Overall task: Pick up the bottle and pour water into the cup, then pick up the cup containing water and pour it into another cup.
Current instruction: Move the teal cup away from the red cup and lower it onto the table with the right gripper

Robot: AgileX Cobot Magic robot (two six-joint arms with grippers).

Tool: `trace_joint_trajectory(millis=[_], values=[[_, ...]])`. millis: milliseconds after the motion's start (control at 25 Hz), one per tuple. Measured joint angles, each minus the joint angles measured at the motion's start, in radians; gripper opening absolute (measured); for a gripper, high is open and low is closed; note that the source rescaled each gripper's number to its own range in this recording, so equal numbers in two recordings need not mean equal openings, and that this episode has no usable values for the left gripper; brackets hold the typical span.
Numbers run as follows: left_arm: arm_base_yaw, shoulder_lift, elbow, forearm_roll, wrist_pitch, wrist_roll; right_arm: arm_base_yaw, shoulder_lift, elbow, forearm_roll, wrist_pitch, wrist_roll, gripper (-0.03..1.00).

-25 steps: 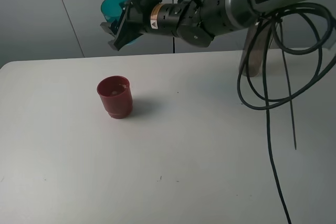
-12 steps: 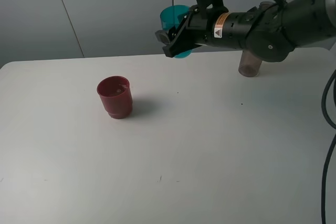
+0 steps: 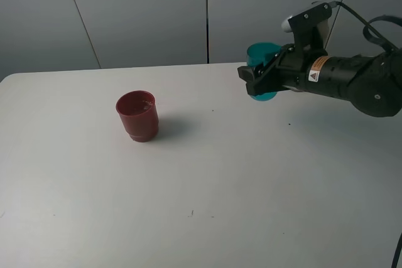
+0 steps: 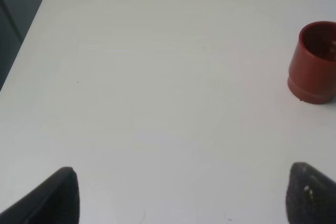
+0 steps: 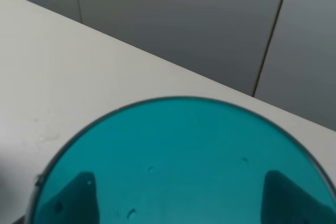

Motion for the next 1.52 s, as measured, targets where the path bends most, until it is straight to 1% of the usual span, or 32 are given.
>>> trace_joint_trajectory(millis=[160, 240, 520, 800, 1240, 1280, 1320, 1360, 1440, 1520], values=[[0.000, 0.000, 0.000, 0.000, 0.000, 0.000, 0.000, 0.104, 0.002, 0.008, -0.094, 0.000, 0.04], [0.000, 0.000, 0.000, 0.000, 0.000, 0.000, 0.000, 0.157, -0.006, 0.010, -0.115, 0.000, 0.04], [0.000, 0.000, 0.000, 0.000, 0.000, 0.000, 0.000, 0.286, -0.074, 0.019, -0.131, 0.000, 0.04], [0.000, 0.000, 0.000, 0.000, 0.000, 0.000, 0.000, 0.314, -0.090, 0.021, -0.186, 0.000, 0.04], [0.000, 0.000, 0.000, 0.000, 0.000, 0.000, 0.000, 0.338, -0.092, 0.021, -0.188, -0.006, 0.04], [0.000, 0.000, 0.000, 0.000, 0.000, 0.000, 0.000, 0.338, -0.092, 0.021, -0.188, -0.006, 0.09], [0.000, 0.000, 0.000, 0.000, 0.000, 0.000, 0.000, 0.338, -0.092, 0.019, -0.188, -0.006, 0.18], [0.000, 0.000, 0.000, 0.000, 0.000, 0.000, 0.000, 0.338, -0.092, 0.015, -0.188, -0.006, 0.37], [0.000, 0.000, 0.000, 0.000, 0.000, 0.000, 0.000, 0.338, -0.092, -0.002, -0.188, -0.006, 0.63], [0.000, 0.000, 0.000, 0.000, 0.000, 0.000, 0.000, 0.338, -0.092, -0.024, -0.186, -0.007, 0.88]])
